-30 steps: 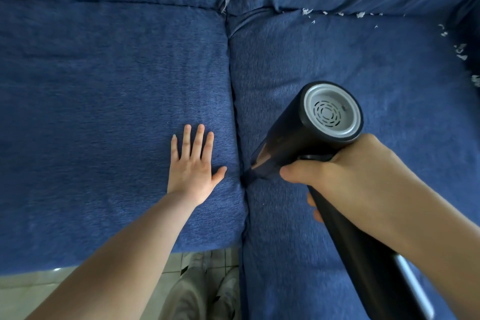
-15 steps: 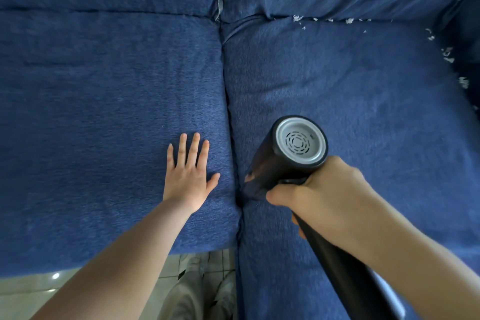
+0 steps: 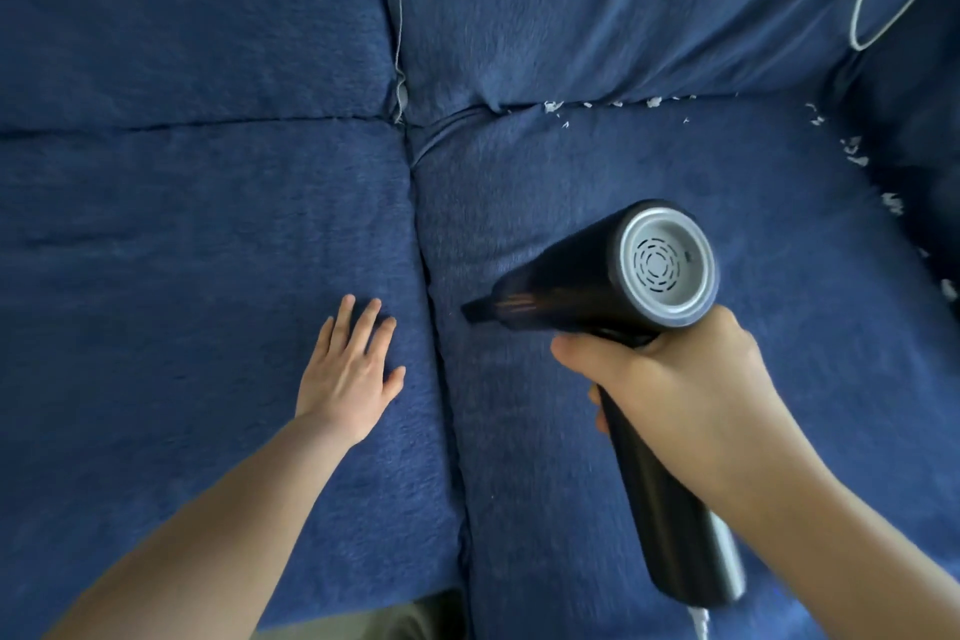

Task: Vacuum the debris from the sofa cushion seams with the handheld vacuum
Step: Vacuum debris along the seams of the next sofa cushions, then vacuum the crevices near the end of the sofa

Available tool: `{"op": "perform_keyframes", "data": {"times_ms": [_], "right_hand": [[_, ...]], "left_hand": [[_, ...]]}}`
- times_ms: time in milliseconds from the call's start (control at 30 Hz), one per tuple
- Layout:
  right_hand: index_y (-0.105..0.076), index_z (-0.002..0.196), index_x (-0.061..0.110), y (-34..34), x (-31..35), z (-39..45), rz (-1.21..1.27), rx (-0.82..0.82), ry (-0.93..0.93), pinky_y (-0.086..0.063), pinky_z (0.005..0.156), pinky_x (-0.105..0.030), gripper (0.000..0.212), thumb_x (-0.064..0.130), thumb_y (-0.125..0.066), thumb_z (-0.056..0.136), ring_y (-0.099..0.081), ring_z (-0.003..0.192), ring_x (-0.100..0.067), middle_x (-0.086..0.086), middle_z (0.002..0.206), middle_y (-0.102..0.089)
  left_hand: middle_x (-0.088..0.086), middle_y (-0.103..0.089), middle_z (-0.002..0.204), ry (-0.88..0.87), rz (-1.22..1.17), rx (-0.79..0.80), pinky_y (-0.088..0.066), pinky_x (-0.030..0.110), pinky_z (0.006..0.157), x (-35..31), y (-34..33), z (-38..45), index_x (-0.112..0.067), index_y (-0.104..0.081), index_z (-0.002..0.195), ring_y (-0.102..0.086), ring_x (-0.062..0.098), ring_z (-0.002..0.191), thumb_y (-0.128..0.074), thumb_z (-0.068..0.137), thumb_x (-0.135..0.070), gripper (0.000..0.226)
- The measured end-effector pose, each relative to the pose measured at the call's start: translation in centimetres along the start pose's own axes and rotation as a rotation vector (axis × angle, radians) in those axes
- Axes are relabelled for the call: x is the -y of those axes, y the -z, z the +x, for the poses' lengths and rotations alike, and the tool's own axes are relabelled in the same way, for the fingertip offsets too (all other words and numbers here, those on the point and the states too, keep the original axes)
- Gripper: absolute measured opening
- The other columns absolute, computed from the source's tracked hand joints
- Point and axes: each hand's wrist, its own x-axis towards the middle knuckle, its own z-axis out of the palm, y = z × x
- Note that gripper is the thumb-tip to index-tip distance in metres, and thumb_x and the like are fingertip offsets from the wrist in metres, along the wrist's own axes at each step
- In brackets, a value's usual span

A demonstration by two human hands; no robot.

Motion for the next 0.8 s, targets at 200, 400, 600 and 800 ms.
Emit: {"op": "perform_keyframes", "data": {"times_ms": [200,400,600,800], "right_hand": [[-0.061,0.070,0.005,1.0,0.1,6.0,0.131,-0.131,0.039,-0.057,0.072,-0.049,0.034,0.033,-0.081,0.068,-0.067,0.071,-0.032,-0.012,0.064,-0.068],[-0.064,0.068,0.005,1.9,1.1,13.0,0.368,-0.211,-0.002,-0.059,0.072,-0.054,0.026,0.026,-0.079,0.069,-0.067,0.057,-0.027,-0.014,0.061,-0.068],[-0.063,0.067,0.001,2.0,2.4,18.5,0.473,-0.236,-0.004,-0.058,0.070,-0.056,0.030,0.027,-0.077,0.068,-0.065,0.054,-0.031,-0.017,0.058,-0.066],[-0.063,0.069,0.002,2.3,2.9,21.8,0.539,-0.230,-0.023,-0.058,0.064,-0.052,0.024,0.022,-0.076,0.073,-0.062,0.050,-0.027,-0.018,0.059,-0.066]], "left_hand": [[0.013,-0.031,0.156,-0.047,-0.007,-0.009,-0.027,0.047,0.116,-1.0,2.1,6.3,-0.005,-0.044,0.143,-0.016,0.037,0.148,-0.052,0.094,-0.041,0.062],[0.008,-0.011,0.163,-0.094,-0.128,0.004,-0.015,0.041,0.122,-3.6,4.9,14.2,-0.010,-0.023,0.153,0.001,0.030,0.151,-0.041,0.100,-0.043,0.065],[0.008,-0.008,0.163,-0.082,-0.244,-0.038,-0.011,0.041,0.122,-7.1,6.8,22.2,-0.010,-0.016,0.154,0.000,0.029,0.151,-0.040,0.100,-0.044,0.069],[0.009,0.001,0.164,-0.069,-0.232,0.024,-0.004,0.044,0.123,-10.0,6.8,26.8,-0.012,-0.007,0.155,0.005,0.030,0.150,-0.032,0.100,-0.051,0.072]]}}
